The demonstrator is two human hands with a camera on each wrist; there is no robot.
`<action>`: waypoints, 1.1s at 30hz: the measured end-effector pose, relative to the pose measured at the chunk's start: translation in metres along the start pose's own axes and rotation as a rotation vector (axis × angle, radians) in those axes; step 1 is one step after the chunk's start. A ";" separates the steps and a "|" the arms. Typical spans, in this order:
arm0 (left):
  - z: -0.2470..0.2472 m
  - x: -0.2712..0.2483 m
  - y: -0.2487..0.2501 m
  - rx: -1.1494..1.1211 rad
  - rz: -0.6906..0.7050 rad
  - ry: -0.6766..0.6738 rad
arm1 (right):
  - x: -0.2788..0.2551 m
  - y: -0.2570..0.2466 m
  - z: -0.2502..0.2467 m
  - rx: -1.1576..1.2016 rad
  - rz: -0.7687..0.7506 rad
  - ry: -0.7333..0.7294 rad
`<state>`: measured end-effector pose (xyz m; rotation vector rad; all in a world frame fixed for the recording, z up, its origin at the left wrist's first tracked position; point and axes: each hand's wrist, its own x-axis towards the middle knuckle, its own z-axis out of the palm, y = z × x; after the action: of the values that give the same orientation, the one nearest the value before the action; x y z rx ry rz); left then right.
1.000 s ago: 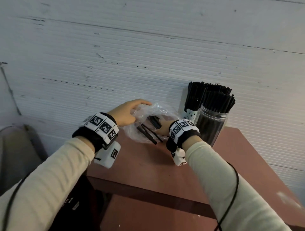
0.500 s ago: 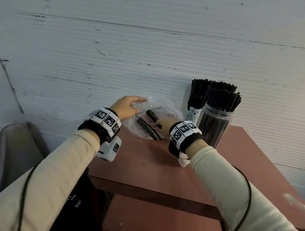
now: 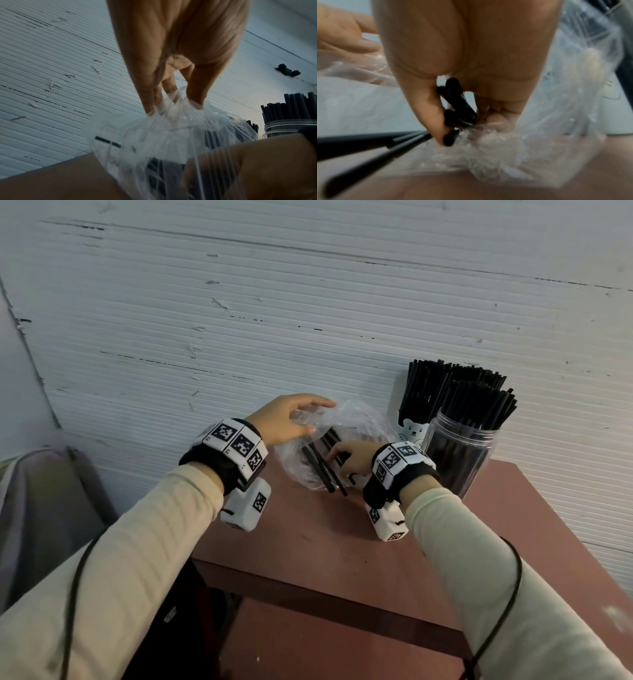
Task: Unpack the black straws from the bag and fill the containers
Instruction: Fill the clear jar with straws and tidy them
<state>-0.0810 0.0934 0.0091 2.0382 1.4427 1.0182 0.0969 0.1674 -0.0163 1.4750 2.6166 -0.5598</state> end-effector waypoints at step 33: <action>-0.004 0.003 0.003 0.138 -0.192 0.025 | 0.006 0.002 0.000 -0.254 -0.031 0.191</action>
<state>-0.0822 0.0950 0.0147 1.9398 1.7267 0.8897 0.0957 0.1730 -0.0179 1.4745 2.7293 -0.0850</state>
